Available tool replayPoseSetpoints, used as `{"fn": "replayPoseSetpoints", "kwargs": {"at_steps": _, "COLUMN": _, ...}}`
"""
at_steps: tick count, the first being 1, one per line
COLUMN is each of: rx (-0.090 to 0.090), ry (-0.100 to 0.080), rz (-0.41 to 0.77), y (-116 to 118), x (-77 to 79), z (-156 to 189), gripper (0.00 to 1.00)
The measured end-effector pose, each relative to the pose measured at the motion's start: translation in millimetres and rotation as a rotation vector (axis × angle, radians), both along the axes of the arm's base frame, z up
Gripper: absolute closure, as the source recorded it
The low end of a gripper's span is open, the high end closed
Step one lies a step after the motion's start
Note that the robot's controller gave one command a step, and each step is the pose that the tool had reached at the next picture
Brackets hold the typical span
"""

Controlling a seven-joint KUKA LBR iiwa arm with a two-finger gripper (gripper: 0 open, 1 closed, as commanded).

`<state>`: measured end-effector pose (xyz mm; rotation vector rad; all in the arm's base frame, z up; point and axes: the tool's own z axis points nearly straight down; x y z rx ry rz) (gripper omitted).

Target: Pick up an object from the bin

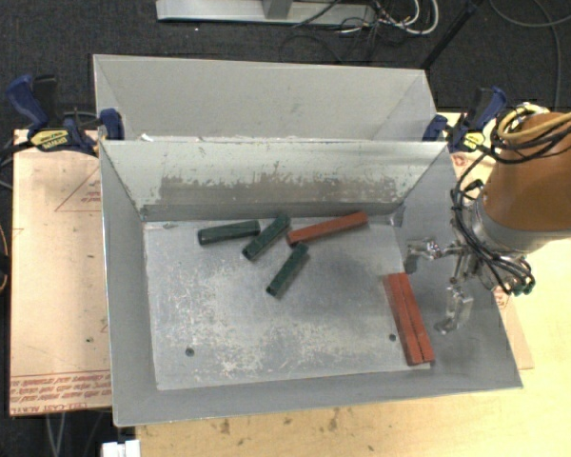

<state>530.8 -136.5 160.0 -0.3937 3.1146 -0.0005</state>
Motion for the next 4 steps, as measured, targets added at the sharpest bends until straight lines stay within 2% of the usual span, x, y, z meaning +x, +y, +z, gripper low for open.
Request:
{"fn": "replayPoseSetpoints", "kwargs": {"at_steps": 1, "rx": 0.001, "ry": 0.001, "rz": 0.397, "y": 1, "x": -3.4, "z": -17, "gripper": 0.0}}
{"fn": "replayPoseSetpoints", "kwargs": {"at_steps": 2, "rx": 0.0, "ry": 0.0, "rz": 0.568, "y": -2, "x": 1.1, "z": -34, "gripper": 0.0}}
{"fn": "replayPoseSetpoints", "kwargs": {"at_steps": 3, "rx": 0.016, "ry": -0.003, "rz": 0.873, "y": 3, "x": 8.5, "z": -88, "gripper": 0.0}}
{"fn": "replayPoseSetpoints", "kwargs": {"at_steps": 4, "rx": 0.023, "ry": -0.01, "rz": 1.128, "y": 9, "x": 14.1, "z": -86, "gripper": 1.0}}
